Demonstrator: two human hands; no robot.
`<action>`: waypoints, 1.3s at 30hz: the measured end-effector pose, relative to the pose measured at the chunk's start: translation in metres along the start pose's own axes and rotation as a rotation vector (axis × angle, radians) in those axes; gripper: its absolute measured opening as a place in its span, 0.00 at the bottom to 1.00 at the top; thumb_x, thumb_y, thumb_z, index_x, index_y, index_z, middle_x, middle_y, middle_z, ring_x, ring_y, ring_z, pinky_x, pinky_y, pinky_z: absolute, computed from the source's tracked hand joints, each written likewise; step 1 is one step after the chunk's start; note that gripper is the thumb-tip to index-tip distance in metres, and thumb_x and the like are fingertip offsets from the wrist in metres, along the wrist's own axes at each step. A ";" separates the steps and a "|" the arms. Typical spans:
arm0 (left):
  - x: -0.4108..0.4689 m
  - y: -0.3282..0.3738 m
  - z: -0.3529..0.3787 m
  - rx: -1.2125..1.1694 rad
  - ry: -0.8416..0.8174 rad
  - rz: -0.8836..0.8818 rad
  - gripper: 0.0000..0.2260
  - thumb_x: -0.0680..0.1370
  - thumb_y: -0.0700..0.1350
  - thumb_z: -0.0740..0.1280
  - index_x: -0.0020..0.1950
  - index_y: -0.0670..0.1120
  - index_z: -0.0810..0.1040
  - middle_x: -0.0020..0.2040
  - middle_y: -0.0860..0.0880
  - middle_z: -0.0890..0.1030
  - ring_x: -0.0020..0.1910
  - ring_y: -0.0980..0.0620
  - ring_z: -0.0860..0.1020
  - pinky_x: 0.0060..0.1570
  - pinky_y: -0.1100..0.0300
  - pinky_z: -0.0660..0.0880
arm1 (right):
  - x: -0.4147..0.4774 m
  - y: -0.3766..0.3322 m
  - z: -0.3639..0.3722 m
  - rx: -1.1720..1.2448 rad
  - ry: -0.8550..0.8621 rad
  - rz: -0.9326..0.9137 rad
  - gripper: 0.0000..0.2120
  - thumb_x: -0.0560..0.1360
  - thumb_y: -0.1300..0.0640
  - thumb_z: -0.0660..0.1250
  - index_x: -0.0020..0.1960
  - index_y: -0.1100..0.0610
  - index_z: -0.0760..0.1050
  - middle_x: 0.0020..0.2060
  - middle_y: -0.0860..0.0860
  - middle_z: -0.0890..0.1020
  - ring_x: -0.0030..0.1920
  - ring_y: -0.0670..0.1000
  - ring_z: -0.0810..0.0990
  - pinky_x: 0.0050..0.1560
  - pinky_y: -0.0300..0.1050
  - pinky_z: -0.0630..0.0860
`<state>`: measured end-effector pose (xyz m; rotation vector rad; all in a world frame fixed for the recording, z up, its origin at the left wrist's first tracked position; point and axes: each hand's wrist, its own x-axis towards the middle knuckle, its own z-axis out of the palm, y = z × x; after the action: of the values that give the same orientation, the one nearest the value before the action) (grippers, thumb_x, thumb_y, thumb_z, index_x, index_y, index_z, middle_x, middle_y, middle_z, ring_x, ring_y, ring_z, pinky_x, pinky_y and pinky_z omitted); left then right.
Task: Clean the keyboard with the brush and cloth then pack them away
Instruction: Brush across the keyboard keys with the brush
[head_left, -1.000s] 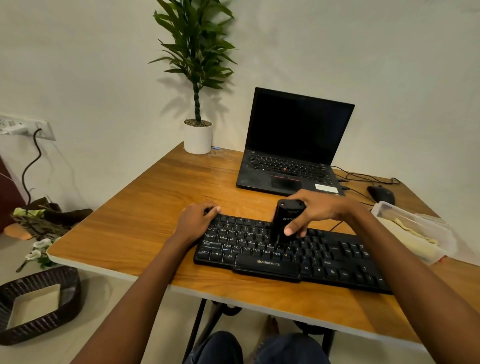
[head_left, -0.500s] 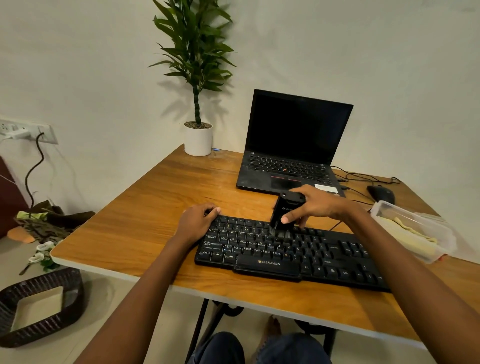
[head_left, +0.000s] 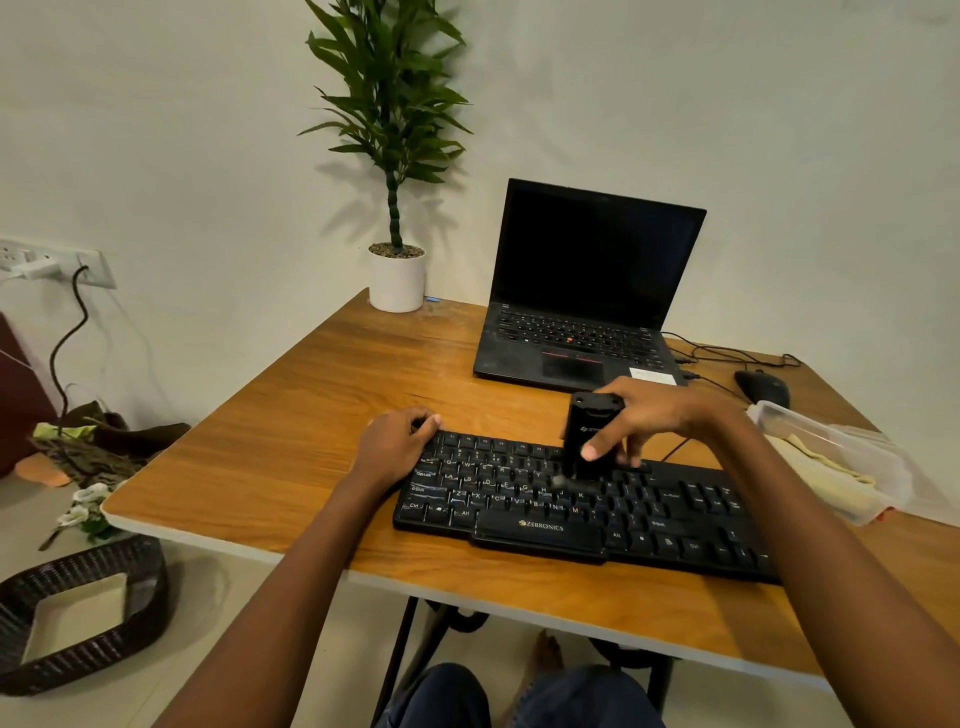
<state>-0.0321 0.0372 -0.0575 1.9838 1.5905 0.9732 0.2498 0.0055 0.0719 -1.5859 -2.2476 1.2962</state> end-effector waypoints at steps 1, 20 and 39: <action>0.000 0.001 0.000 0.001 0.002 0.003 0.10 0.81 0.48 0.60 0.41 0.49 0.75 0.39 0.51 0.78 0.39 0.51 0.75 0.51 0.51 0.71 | -0.003 -0.001 -0.001 -0.017 -0.006 0.009 0.14 0.69 0.61 0.73 0.54 0.57 0.78 0.45 0.58 0.82 0.36 0.53 0.79 0.34 0.42 0.79; 0.001 -0.002 0.002 -0.028 0.020 0.010 0.10 0.81 0.49 0.60 0.41 0.51 0.76 0.38 0.52 0.79 0.39 0.50 0.77 0.57 0.42 0.71 | 0.009 0.001 0.016 0.067 0.056 -0.137 0.20 0.69 0.60 0.73 0.59 0.62 0.74 0.51 0.62 0.80 0.39 0.52 0.80 0.34 0.41 0.79; -0.001 -0.001 0.002 -0.006 0.032 0.006 0.11 0.81 0.49 0.60 0.43 0.48 0.78 0.38 0.52 0.78 0.39 0.51 0.76 0.55 0.46 0.72 | 0.013 -0.005 0.011 0.014 0.007 -0.083 0.13 0.69 0.60 0.72 0.53 0.59 0.76 0.41 0.54 0.81 0.34 0.50 0.78 0.33 0.40 0.78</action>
<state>-0.0314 0.0368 -0.0598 1.9798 1.5975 1.0159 0.2346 0.0093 0.0638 -1.4739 -2.2693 1.2806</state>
